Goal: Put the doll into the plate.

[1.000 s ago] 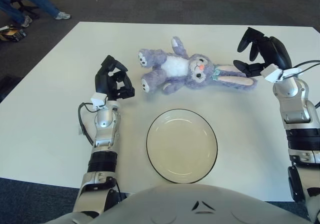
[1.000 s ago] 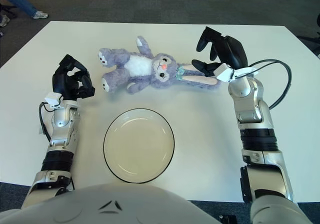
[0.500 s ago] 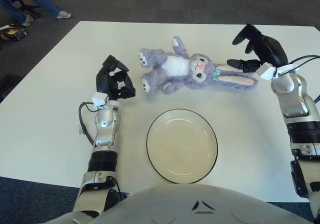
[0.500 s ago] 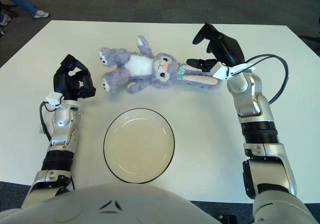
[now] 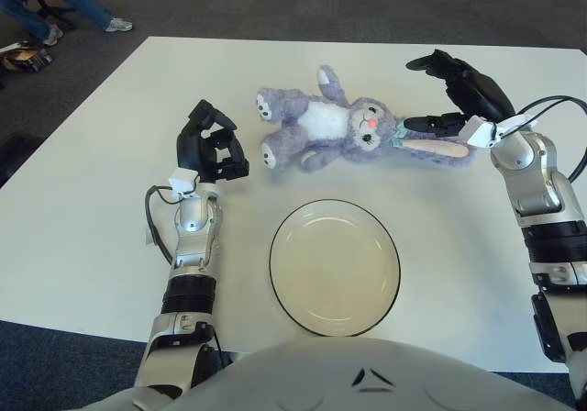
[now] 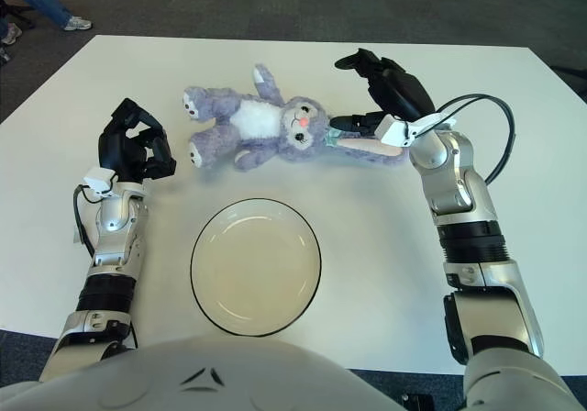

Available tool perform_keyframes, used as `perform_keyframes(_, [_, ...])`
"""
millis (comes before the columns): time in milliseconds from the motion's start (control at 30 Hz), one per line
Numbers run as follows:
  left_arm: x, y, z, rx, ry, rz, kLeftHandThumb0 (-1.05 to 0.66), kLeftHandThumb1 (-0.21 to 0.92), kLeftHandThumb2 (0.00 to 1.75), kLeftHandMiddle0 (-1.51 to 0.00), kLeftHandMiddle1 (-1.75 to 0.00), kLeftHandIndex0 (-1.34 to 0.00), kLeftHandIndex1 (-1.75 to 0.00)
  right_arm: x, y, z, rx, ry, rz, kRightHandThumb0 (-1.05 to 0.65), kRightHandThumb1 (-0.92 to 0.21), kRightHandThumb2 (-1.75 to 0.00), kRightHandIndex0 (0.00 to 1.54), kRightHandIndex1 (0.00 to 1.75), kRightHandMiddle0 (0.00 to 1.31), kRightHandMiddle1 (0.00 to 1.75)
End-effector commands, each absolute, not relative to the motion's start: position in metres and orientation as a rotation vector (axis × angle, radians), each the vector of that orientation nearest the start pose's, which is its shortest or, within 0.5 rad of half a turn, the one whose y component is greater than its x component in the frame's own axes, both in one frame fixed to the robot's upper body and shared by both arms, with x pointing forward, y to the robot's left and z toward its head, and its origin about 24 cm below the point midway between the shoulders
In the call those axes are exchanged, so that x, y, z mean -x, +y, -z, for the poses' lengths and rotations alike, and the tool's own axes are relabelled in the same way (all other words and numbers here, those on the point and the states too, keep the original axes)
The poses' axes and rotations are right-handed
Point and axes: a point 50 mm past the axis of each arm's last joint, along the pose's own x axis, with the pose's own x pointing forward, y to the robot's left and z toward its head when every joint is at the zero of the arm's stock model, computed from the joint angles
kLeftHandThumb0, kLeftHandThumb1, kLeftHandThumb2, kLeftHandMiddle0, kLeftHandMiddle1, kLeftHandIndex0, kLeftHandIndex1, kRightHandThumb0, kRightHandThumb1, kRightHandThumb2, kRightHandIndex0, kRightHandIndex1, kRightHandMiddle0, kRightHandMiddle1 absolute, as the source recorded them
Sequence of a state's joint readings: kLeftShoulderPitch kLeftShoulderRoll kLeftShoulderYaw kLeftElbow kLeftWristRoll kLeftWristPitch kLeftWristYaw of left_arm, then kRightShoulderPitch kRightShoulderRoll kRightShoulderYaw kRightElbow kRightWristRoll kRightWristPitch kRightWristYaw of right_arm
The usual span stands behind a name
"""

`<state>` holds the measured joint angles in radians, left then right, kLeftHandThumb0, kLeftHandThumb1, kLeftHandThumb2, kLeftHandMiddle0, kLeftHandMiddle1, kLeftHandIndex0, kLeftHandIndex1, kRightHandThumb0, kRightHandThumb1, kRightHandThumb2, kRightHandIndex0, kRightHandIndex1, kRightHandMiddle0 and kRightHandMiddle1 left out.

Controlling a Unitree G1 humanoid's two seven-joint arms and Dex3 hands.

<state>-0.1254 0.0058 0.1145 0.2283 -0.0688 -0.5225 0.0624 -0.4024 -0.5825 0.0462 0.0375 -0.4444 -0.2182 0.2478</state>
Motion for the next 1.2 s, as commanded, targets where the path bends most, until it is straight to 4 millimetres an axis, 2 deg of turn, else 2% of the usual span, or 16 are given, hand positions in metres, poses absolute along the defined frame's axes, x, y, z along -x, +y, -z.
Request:
perform_keyframes(0, [-0.235, 0.169, -0.010, 0.104, -0.171, -0.202, -0.51, 0.24, 1.41, -1.35, -1.75, -0.67, -1.75, -0.302, -0.195, -0.176, 1.121, -0.432, -0.335, -1.03, -0.92, -0.29, 0.01, 0.14, 0.00, 0.24])
perform_keyframes(267, [-0.235, 0.170, -0.010, 0.101, -0.165, -0.197, -0.50, 0.25, 1.40, -1.35, -1.75, -0.67, -1.75, -0.298, -0.195, -0.184, 1.089, -0.415, -0.413, -0.99, -0.92, -0.33, 0.02, 0.12, 0.00, 0.02])
perform_keyframes(533, [-0.236, 0.170, -0.010, 0.107, -0.164, -0.185, -0.50, 0.25, 1.39, -1.35, -1.75, -0.67, -1.75, -0.308, -0.165, -0.178, 1.086, -0.415, -0.564, -0.99, -0.90, -0.27, 0.04, 0.10, 0.00, 0.00])
perform_keyframes(867, [-0.236, 0.170, -0.010, 0.103, -0.163, -0.190, -0.50, 0.26, 1.38, -1.36, -1.75, -0.66, -1.75, -0.308, -0.160, -0.176, 1.051, -0.368, -0.607, -0.98, -0.81, -0.24, 0.03, 0.07, 0.01, 0.06])
perform_keyframes(900, [-0.236, 0.170, -0.010, 0.102, -0.163, -0.193, -0.50, 0.26, 1.38, -1.36, -1.75, -0.66, -1.75, -0.308, -0.160, -0.174, 1.043, -0.354, -0.608, -0.97, -0.79, -0.25, 0.03, 0.19, 0.01, 0.08])
perform_keyframes(933, [-0.236, 0.170, -0.009, 0.099, -0.162, -0.196, -0.50, 0.26, 1.38, -1.36, -1.75, -0.66, -1.75, -0.309, -0.160, -0.171, 1.032, -0.335, -0.609, -0.95, -0.77, -0.26, 0.02, 0.42, 0.00, 0.12])
perform_keyframes(967, [-0.236, 0.170, -0.009, 0.098, -0.161, -0.199, -0.50, 0.26, 1.38, -1.35, -1.75, -0.66, -1.75, -0.310, -0.160, -0.169, 1.024, -0.323, -0.610, -0.93, -0.73, -0.29, 0.05, 0.82, 0.00, 0.15])
perform_keyframes(1000, [-0.236, 0.170, -0.009, 0.097, -0.159, -0.200, -0.50, 0.26, 1.38, -1.35, -1.75, -0.66, -1.75, -0.310, -0.160, -0.168, 1.019, -0.315, -0.612, -0.92, -0.71, -0.31, 0.05, 0.98, 0.00, 0.16])
perform_keyframes(1033, [-0.236, 0.170, -0.009, 0.096, -0.158, -0.201, -0.50, 0.26, 1.38, -1.35, -1.75, -0.66, -1.75, -0.311, -0.160, -0.167, 1.016, -0.309, -0.613, -0.91, -0.66, -0.39, 0.09, 1.24, 0.00, 0.17])
perform_keyframes(1067, [-0.236, 0.170, -0.009, 0.095, -0.158, -0.202, -0.50, 0.26, 1.38, -1.35, -1.75, -0.66, -1.75, -0.311, -0.160, -0.166, 1.011, -0.305, -0.617, -0.90, -0.62, -0.45, 0.11, 1.42, 0.00, 0.18])
perform_keyframes(1167, [-0.236, 0.170, -0.009, 0.091, -0.160, -0.208, -0.50, 0.25, 1.39, -1.35, -1.75, -0.67, -1.75, -0.316, -0.157, -0.162, 1.000, -0.295, -0.631, -0.87, -0.56, -0.52, 0.30, 1.64, 0.00, 0.21])
